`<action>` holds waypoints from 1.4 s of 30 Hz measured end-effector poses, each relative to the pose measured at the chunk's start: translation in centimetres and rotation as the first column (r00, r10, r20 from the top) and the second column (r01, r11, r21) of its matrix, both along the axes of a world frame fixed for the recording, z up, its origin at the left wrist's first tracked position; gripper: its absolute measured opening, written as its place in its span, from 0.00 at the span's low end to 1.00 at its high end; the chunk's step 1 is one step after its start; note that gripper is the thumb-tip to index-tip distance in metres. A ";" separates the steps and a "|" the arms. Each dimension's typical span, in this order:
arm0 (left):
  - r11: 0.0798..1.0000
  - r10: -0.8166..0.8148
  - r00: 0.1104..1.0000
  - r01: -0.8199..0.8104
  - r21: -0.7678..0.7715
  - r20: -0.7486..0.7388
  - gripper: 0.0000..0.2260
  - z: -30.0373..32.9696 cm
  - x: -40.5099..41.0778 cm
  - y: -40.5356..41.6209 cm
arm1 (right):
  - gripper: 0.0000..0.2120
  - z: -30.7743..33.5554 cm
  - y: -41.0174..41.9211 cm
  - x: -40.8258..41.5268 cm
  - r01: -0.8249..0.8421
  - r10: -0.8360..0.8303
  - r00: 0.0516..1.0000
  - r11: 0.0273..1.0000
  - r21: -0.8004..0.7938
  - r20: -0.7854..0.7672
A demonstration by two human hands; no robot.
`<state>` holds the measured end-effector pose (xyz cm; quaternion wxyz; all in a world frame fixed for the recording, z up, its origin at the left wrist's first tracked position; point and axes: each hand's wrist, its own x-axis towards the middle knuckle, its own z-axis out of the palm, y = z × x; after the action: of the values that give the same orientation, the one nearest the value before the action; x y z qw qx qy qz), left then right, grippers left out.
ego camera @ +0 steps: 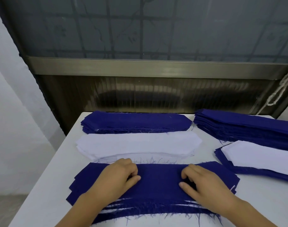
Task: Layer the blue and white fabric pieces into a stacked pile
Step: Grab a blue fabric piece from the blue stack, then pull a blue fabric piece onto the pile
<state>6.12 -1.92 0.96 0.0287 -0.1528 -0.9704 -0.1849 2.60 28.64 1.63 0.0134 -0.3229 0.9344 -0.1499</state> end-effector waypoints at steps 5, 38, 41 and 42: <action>0.998 0.066 0.997 -0.066 -0.005 -0.031 0.12 -1.0 1.2 -2.6 | 0.05 0.3 3.2 -0.3 0.080 -0.081 0.997 0.996 0.048 0.012; 0.957 0.256 0.960 -0.269 0.113 0.113 0.16 1.4 -19.0 0.2 | 0.04 -0.6 -6.8 -22.7 0.277 -0.255 0.950 0.954 -0.112 0.180; 0.950 0.267 0.952 -0.286 0.127 0.150 0.17 1.7 -19.5 0.3 | 0.09 -0.2 -7.0 -23.2 0.254 -0.242 0.956 0.966 -0.055 0.168; 0.949 0.275 0.949 -0.294 0.115 0.157 0.17 1.7 -19.7 0.4 | 0.10 -0.1 -7.0 -23.3 0.243 -0.238 0.959 0.970 -0.012 0.156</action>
<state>-13.56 -1.55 2.69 -0.0023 0.0046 -0.9669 -0.2551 -20.68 21.60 1.56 0.0619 -0.1946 0.9605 -0.1890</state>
